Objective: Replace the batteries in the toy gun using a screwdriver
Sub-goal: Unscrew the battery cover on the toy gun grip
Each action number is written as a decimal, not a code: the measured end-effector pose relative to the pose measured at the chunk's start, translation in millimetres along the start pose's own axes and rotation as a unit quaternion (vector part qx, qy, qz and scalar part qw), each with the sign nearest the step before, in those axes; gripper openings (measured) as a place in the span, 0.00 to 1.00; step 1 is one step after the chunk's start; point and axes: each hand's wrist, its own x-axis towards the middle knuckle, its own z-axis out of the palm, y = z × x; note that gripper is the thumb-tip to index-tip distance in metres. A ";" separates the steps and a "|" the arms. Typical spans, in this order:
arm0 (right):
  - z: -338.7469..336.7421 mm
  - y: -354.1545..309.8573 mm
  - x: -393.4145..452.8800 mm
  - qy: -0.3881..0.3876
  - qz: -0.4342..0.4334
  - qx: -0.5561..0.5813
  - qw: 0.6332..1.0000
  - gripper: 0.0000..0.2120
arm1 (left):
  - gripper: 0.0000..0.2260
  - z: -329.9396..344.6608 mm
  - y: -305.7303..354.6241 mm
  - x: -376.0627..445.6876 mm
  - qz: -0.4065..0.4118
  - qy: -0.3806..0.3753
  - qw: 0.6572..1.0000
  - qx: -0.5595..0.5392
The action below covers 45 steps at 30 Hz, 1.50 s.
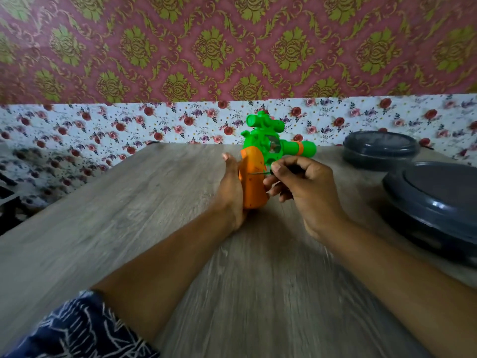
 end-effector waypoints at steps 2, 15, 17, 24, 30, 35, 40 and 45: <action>0.7 -1.9 -2.5 0.001 -0.010 -0.018 1.000 0.04 | 0.35 2.3 2.0 -5.5 0.016 -0.001 1.000 0.011; -7.9 -8.7 -6.6 -0.017 -0.024 -0.090 0.996 0.08 | 0.31 -1.1 2.8 -9.3 0.008 0.048 0.998 -0.037; -9.0 -9.3 -6.6 -0.026 -0.024 -0.093 0.995 0.08 | 0.33 -0.6 2.5 -9.8 0.006 0.048 0.998 -0.030; -7.1 -3.8 -5.5 -0.052 -0.044 -0.180 0.981 0.08 | 0.37 -1.4 0.4 -9.0 -0.005 0.067 0.998 0.009; -1.9 -10.8 -6.7 -0.049 -0.080 -0.225 0.970 0.05 | 0.61 -4.9 -12.6 5.5 -0.025 0.097 0.994 0.035; -1.4 -12.7 -5.5 -0.052 -0.066 -0.224 0.971 0.04 | 0.59 -5.3 -14.7 6.5 -0.011 0.085 0.995 0.047; -0.5 -12.1 -7.3 -0.060 -0.095 -0.283 0.952 0.03 | 0.56 -2.7 -7.1 -0.6 -0.007 0.095 0.995 0.037; -0.4 -11.2 -9.1 -0.120 -0.225 -0.409 0.876 0.06 | 0.38 -3.5 -2.6 -3.2 0.015 0.075 0.997 0.011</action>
